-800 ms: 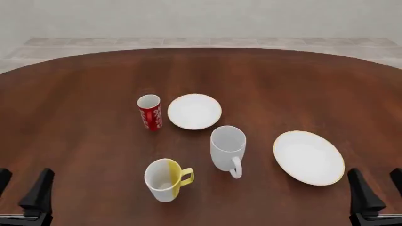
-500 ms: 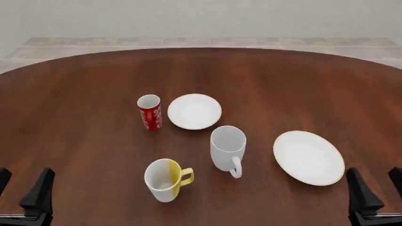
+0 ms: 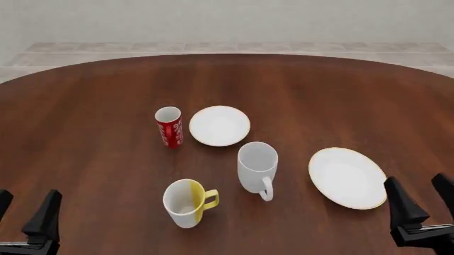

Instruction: Put the white mug on the left plate.

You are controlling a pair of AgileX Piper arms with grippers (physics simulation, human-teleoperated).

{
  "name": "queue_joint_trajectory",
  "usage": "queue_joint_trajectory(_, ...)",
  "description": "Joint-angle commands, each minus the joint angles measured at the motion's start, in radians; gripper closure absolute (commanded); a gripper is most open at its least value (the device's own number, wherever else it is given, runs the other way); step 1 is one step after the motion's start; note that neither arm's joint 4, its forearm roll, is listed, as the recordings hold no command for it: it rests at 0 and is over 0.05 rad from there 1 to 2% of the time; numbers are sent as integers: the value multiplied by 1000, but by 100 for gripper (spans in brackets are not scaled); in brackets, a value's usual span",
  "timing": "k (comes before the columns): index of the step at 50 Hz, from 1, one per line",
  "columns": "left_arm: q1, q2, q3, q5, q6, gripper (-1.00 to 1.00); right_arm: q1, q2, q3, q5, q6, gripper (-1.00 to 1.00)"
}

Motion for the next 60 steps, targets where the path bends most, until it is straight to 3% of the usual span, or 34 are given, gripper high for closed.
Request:
queue_joint_trajectory(1,0,0,0,0,0,-100,35,113,-121,19,-34,-100)
queue_joint_trajectory(4,0,0,0,0,0,-100,51,136,-158,37,0,-100)
queue_joint_trajectory(10,0,0,0,0,0,-100,99,245,-213,34,-16,-100)
queue_joint_trajectory(13,0,0,0,0,0,-100,66,236,-247,67,13,-100)
queue_joint_trajectory(14,0,0,0,0,0,-100,94,333,-267,60,12,-100)
queue_joint_trajectory(16,0,0,0,0,0,-100,99,293,-270,65,3,-100)
queue_joint_trajectory(18,0,0,0,0,0,-100,92,355,-292,73,-5,-100)
queue_joint_trajectory(20,0,0,0,0,0,-100,111,354,-309,78,36,-100)
queue_joint_trajectory(22,0,0,0,0,0,-100,90,387,-328,92,27,-100)
queue_joint_trajectory(24,0,0,0,0,0,-100,69,405,-349,113,-18,-100)
queue_joint_trajectory(27,0,0,0,0,0,-100,101,451,-391,134,55,-100)
queue_joint_trajectory(29,0,0,0,0,0,-100,104,463,-419,151,54,-100)
queue_joint_trajectory(31,0,0,0,0,0,-100,106,477,-443,164,12,-100)
queue_joint_trajectory(34,0,0,0,0,0,-100,145,513,-476,177,52,-100)
queue_joint_trajectory(36,0,0,0,0,0,-100,151,527,-497,186,37,-100)
queue_joint_trajectory(41,0,0,0,0,0,-100,172,573,-531,197,86,-100)
queue_joint_trajectory(44,0,0,0,0,0,-100,173,592,-553,202,86,-100)
queue_joint_trajectory(47,0,0,0,0,0,-100,189,619,-558,195,133,-100)
queue_joint_trajectory(51,0,0,0,0,0,-100,203,669,-576,200,96,-100)
queue_joint_trajectory(53,0,0,0,0,0,-100,231,701,-588,201,122,-100)
queue_joint_trajectory(60,0,0,0,0,0,-100,255,741,-612,210,111,-100)
